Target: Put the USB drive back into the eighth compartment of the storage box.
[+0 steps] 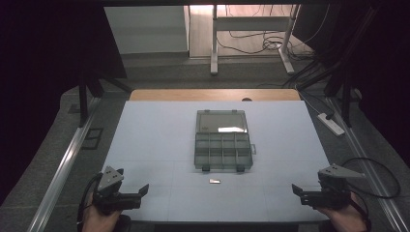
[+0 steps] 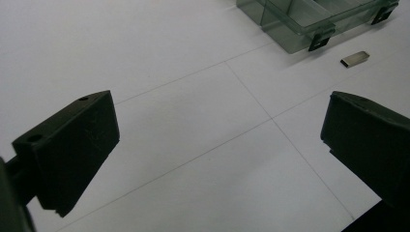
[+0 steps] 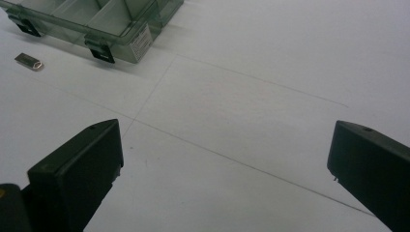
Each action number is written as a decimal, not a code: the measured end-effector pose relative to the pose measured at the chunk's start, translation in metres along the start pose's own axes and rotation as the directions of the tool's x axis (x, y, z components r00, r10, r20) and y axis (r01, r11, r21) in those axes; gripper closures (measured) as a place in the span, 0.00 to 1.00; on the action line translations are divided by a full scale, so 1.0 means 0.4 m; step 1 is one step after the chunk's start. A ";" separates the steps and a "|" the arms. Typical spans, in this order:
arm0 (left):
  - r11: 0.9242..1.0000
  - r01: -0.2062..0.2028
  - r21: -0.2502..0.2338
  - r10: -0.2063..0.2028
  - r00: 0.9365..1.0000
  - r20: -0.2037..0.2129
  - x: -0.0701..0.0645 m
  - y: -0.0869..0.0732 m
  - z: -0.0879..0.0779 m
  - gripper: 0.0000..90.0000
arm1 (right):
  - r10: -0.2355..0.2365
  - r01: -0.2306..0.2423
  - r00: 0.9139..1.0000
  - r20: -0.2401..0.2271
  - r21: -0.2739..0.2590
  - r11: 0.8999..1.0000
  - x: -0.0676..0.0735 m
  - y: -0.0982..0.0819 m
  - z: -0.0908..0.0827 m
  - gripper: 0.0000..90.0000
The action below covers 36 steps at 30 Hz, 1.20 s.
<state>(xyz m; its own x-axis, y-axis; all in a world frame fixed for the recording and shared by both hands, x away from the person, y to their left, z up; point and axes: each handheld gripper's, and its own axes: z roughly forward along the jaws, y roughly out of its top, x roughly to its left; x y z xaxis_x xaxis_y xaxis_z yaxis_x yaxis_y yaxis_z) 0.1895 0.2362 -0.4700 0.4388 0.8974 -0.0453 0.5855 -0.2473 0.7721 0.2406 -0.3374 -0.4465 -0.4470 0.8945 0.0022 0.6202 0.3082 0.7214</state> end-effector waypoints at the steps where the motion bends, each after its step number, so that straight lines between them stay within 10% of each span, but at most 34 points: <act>1: 1.000 0.000 0.002 0.000 1.000 0.001 0.000 0.000 0.001 0.00 | 0.000 0.000 1.000 -0.003 0.002 1.000 0.000 0.000 0.000 0.00; 36: 1.000 -0.015 -0.012 0.016 1.000 0.018 -0.002 -0.002 -0.002 0.01 | -0.050 0.053 0.996 -0.080 0.036 0.998 0.018 0.019 0.020 0.00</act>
<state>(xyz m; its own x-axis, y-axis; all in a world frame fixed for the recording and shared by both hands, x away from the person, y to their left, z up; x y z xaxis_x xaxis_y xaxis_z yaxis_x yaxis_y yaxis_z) 0.1881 0.2362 -0.4702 0.4602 0.8867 -0.0448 0.5704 -0.2566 0.7802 0.2472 -0.3259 -0.4464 -0.5277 0.8491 0.0218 0.6183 0.3664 0.6953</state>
